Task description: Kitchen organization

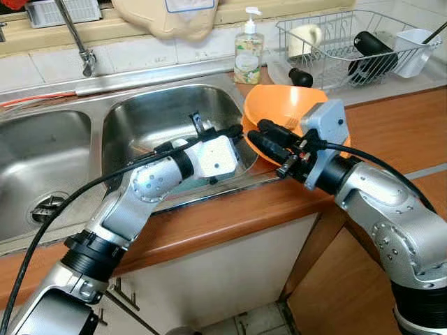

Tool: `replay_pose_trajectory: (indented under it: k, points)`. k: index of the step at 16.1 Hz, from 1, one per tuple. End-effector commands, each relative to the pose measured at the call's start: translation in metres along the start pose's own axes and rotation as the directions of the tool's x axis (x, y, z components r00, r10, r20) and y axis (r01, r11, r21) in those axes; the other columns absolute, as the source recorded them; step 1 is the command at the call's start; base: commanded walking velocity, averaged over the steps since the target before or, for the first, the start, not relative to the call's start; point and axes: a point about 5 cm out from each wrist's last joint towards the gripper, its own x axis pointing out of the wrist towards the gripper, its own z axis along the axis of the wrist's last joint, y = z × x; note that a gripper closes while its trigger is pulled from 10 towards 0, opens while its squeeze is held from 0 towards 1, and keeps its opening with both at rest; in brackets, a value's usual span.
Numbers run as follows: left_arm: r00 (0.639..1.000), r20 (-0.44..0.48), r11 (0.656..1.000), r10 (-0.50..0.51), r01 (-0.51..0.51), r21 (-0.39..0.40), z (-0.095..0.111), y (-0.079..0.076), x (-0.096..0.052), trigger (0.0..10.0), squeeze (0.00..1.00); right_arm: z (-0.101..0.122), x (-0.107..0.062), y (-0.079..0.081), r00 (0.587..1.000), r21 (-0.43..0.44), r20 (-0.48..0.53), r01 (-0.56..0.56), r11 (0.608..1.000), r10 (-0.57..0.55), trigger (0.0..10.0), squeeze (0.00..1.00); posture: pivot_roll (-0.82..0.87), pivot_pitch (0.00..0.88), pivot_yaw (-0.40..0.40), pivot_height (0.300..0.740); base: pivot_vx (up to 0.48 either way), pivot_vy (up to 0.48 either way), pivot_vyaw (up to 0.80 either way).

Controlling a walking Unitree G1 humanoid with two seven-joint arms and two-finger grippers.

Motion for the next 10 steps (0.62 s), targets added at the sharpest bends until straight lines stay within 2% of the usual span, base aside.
replay_pose_trajectory:
  k: [1,2,3,4,5,6,7,8,10]
  points:
    - [1.0,-0.015,1.0,-0.003,0.003,0.005,-0.004,0.002,-0.003,0.0,0.0,-0.001,0.0,0.0,1.0,-0.011,-0.014,0.014,1.0,-0.014,10.0,0.0,-0.01,0.0,0.075,0.74,0.0,0.0,0.0]
    - [1.0,-0.021,1.0,-0.005,0.005,0.011,-0.005,0.002,-0.003,0.0,0.0,-0.003,0.001,0.0,1.0,0.003,-0.023,0.015,1.0,-0.015,10.0,0.95,-0.01,0.0,0.075,0.74,0.0,0.0,0.0]
    - [1.0,-0.023,1.0,-0.006,0.006,0.013,-0.006,0.002,-0.003,0.0,0.0,-0.004,0.001,0.0,1.0,0.007,-0.026,0.016,1.0,-0.015,10.0,0.95,-0.01,0.0,0.075,0.74,0.0,0.0,0.0]
    - [1.0,-0.029,1.0,-0.007,0.007,0.017,-0.007,0.002,-0.004,0.0,0.0,-0.005,0.001,0.001,0.999,0.009,-0.032,0.01,1.0,-0.01,10.0,1.0,-0.01,0.0,0.076,0.74,0.0,0.0,0.0]
    - [0.999,-0.054,1.0,-0.007,0.009,0.028,-0.012,0.003,-0.006,0.0,0.0,-0.008,0.001,0.002,0.998,-0.012,-0.056,0.015,1.0,-0.016,10.0,0.73,-0.02,0.0,0.078,0.74,0.0,0.0,0.0]
    - [0.998,-0.063,0.999,-0.008,0.01,0.031,-0.014,0.003,-0.007,0.0,0.0,-0.009,0.0,0.002,0.998,-0.02,-0.063,0.017,1.0,-0.019,10.0,0.33,-0.02,0.0,0.078,0.74,0.0,0.0,0.0]
    - [0.997,-0.082,0.999,-0.014,0.017,0.036,-0.018,0.003,-0.008,0.0,0.0,-0.011,0.0,0.002,0.997,-0.03,-0.075,0.016,0.999,-0.018,10.0,0.0,-0.02,0.0,0.079,0.74,0.0,0.0,0.0]
    - [0.995,-0.1,0.999,-0.019,0.023,0.039,-0.021,0.003,-0.009,0.0,0.0,-0.013,-0.001,0.002,0.996,-0.037,-0.086,0.012,0.999,-0.015,10.0,0.0,-0.02,0.0,0.079,0.74,0.0,0.0,0.0]
    - [0.963,-0.257,0.994,-0.082,0.097,0.046,-0.051,0.002,-0.015,0.0,0.0,-0.022,-0.004,0.01,0.988,-0.067,-0.151,-0.049,0.997,0.038,10.0,0.0,-0.02,0.0,0.082,0.74,0.0,0.0,0.0]
